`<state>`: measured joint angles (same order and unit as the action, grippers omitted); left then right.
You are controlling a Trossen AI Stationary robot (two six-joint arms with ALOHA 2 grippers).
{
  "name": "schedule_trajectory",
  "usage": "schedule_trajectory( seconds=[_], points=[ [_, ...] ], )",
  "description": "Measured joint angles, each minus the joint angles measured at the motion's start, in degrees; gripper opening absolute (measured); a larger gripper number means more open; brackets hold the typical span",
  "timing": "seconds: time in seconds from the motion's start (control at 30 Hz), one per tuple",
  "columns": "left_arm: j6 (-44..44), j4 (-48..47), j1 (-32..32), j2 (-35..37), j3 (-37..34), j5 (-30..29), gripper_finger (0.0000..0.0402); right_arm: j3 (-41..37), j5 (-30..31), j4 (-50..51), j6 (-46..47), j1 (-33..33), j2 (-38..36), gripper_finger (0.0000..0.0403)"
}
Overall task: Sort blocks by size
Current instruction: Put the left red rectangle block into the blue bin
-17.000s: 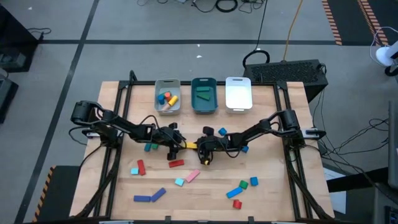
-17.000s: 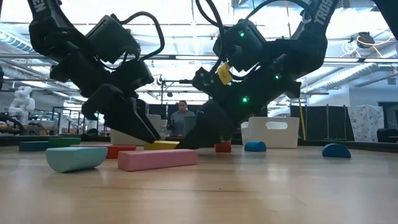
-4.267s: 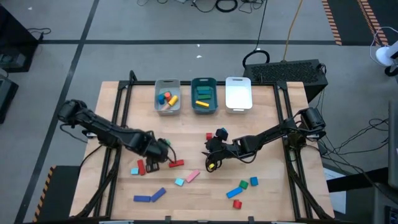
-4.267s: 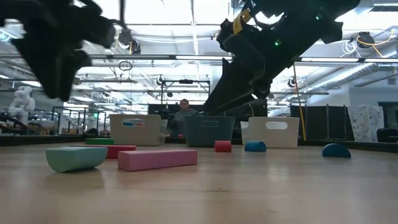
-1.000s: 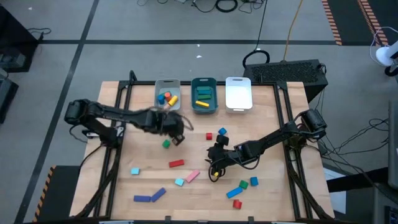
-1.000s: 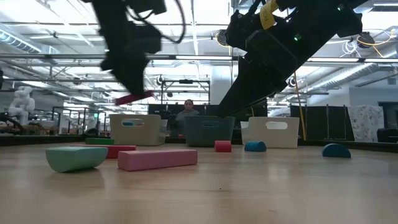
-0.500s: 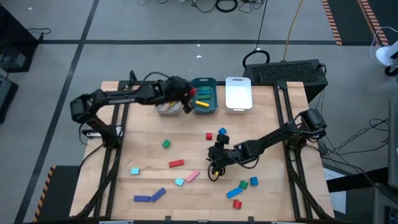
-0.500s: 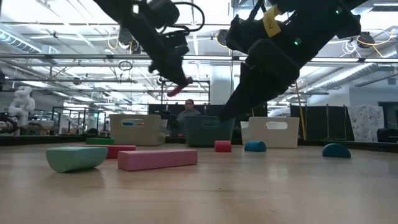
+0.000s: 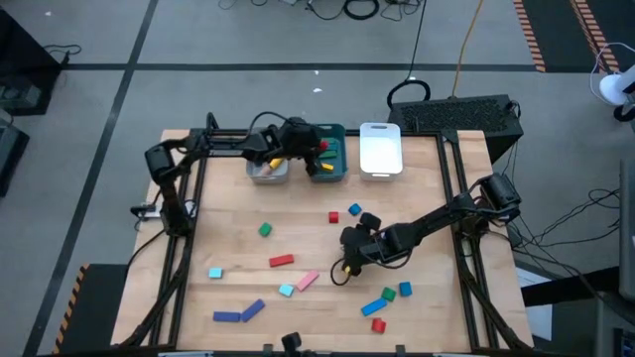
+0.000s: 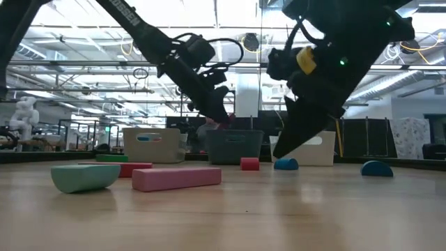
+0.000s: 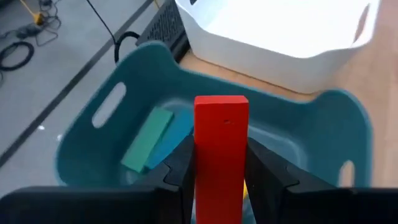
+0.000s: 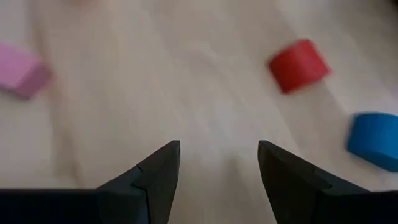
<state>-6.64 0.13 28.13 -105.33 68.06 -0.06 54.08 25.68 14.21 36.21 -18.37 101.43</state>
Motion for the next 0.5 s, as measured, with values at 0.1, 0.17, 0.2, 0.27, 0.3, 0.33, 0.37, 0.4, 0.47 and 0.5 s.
schedule_trajectory(
  seconds=[0.1,0.17,0.2,0.27,0.3,0.33,0.37,0.4,0.47,0.5],
  points=[
    [-3.38,-3.70,0.50,-0.81,2.58,0.12,0.0107,0.00,2.33,1.26,1.77,0.17,0.00,0.0201],
    [-6.15,-4.96,0.65,-1.90,5.25,1.36,0.0107,0.00,3.07,0.87,1.82,0.51,0.00,0.0201],
    [-7.07,-6.50,0.74,-2.36,6.35,1.74,0.0107,0.00,3.19,0.48,1.79,0.79,0.00,0.0201],
    [-8.75,-9.01,0.77,-3.99,9.81,2.02,0.0107,0.00,3.33,0.18,2.10,1.35,0.00,0.0201],
    [-9.75,-10.59,0.78,-4.99,11.70,2.00,0.0107,0.00,3.32,0.32,2.32,1.55,0.00,0.0201],
    [-10.64,-13.43,0.78,-6.05,13.60,1.99,0.0107,0.00,3.33,0.39,2.72,1.55,0.00,0.0201],
    [-11.53,-16.26,0.78,-7.30,15.64,1.90,0.0107,0.00,3.36,0.45,3.29,1.57,0.00,0.0201],
    [-12.49,-18.70,0.78,-8.84,18.06,1.76,0.0107,0.00,3.38,0.55,3.57,1.54,0.00,0.0201],
    [-14.06,-24.09,0.78,-11.48,22.09,1.44,0.0107,0.00,3.34,0.53,3.66,1.53,0.00,0.0201],
    [-14.66,-26.53,0.78,-12.72,24.35,1.28,0.0107,0.00,3.34,0.55,3.66,1.52,0.00,0.0201]
  ],
)
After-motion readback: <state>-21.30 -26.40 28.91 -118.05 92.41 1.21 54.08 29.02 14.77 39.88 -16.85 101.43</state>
